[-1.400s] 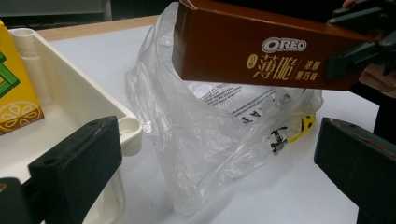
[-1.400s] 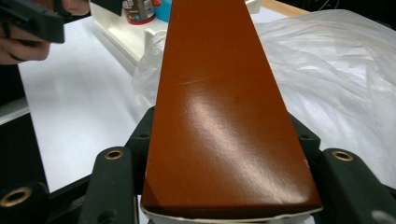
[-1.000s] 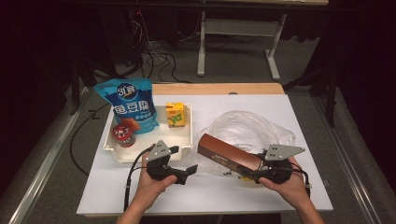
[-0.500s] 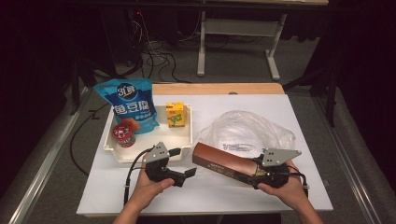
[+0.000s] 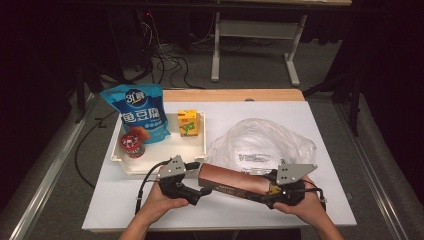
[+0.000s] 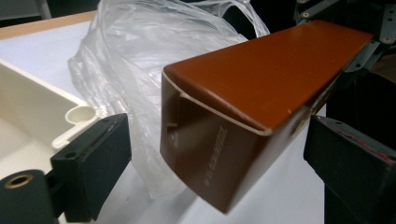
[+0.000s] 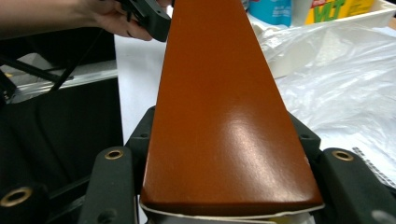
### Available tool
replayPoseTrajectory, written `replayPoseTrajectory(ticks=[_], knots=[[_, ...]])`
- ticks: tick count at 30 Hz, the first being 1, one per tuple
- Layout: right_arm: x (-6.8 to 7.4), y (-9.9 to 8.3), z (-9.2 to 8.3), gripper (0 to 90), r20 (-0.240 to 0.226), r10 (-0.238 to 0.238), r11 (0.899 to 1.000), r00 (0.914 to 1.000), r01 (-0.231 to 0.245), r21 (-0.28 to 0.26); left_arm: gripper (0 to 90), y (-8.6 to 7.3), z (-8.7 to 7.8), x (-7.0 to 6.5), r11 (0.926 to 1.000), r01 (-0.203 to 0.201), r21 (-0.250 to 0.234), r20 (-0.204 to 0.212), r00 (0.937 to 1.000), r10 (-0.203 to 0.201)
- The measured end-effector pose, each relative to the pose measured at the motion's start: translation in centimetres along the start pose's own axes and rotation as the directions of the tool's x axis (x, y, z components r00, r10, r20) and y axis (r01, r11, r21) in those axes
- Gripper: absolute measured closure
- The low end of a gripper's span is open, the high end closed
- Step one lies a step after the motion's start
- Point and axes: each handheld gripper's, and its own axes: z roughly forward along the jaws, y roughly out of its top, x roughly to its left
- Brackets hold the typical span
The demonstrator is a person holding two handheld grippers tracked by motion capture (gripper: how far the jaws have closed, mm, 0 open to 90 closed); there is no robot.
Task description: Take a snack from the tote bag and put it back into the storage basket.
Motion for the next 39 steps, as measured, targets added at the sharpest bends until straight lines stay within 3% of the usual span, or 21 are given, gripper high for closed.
replayPoseTrajectory(ticks=[8, 13, 15, 20, 22, 23, 25, 26, 27, 30, 35, 39], knots=[[0.0, 0.0, 0.2, 45.3, -0.02, -0.006, 1.0, 0.9998, 0.006, 0.007, 13.4, -0.2, 0.5, -0.1, 0.9997, -0.016, 0.017, 0.043, 0.999, 0.016], [0.0, 0.0, 0.3, 45.4, -0.038, -0.008, 1.0, 0.9992, 0.008, 0.006, 15.8, -0.4, 0.4, 0.2, 1.0, -0.002, 0.004, 0.108, 0.9942, 0.002], [-0.1, 0.0, 0.4, 45.5, -0.067, -0.011, 1.0, 0.9977, 0.011, 0.005, 16.4, -0.5, 0.4, 0.2, 1.0, -0.003, 0.002, 0.136, 0.9907, 0.003], [-0.1, -0.1, 0.5, 45.1, -0.089, -0.006, 1.0, 0.996, 0.008, 0.014, 22.6, -0.6, 0.3, -0.1, 0.9986, -0.053, -0.002, 0.149, 0.9874, 0.052], [-0.4, -0.3, 0.4, 42.9, -0.099, 0.005, 1.0, 0.9951, -0.005, -0.003, 28.2, -0.7, 0.0, -0.2, 0.9972, -0.074, -0.012, 0.165, 0.9834, 0.075], [-0.5, -0.4, 0.3, 39.5, -0.09, 0.012, 1.0, 0.9958, -0.013, -0.015, 32.5, -0.6, -0.2, -0.3, 0.9964, -0.081, -0.023, 0.192, 0.9779, 0.084], [-0.9, -0.7, 0.0, 26.3, -0.035, 0.047, 0.998, 0.9983, -0.048, -0.035, 44.4, -0.5, -0.3, -0.4, 0.9951, -0.094, -0.029, 0.251, 0.963, 0.098], [-1.1, -0.8, 0.0, 21.7, -0.021, 0.065, 0.997, 0.9977, -0.066, -0.038, 47.2, -0.4, -0.3, -0.7, 0.9941, -0.106, -0.024, 0.253, 0.9615, 0.108], [-1.3, -0.9, -0.3, 20.2, -0.01, 0.085, 0.996, 0.9963, -0.085, -0.038, 47.7, -0.3, -0.3, -0.9, 0.9917, -0.127, -0.02, 0.237, 0.9631, 0.128], [-1.8, -1.3, -1.0, 14.4, 0.021, 0.129, 0.988, 0.9914, -0.127, -0.087, 48.3, -0.3, -0.5, -0.8, 0.9918, -0.127, -0.018, 0.219, 0.9673, 0.128], [-2.2, -1.6, -2.5, 9.4, 0.086, 0.16, 0.979, 0.9834, -0.147, -0.139, 48.4, -0.3, -1.7, -0.2, 0.9936, -0.107, -0.035, 0.171, 0.9789, 0.112], [-2.4, -1.9, -2.8, 8.0, 0.124, 0.176, 0.978, 0.9765, -0.159, -0.137, 48.5, -0.3, -2.7, 0.2, 0.9953, -0.087, -0.042, 0.141, 0.9857, 0.092]])
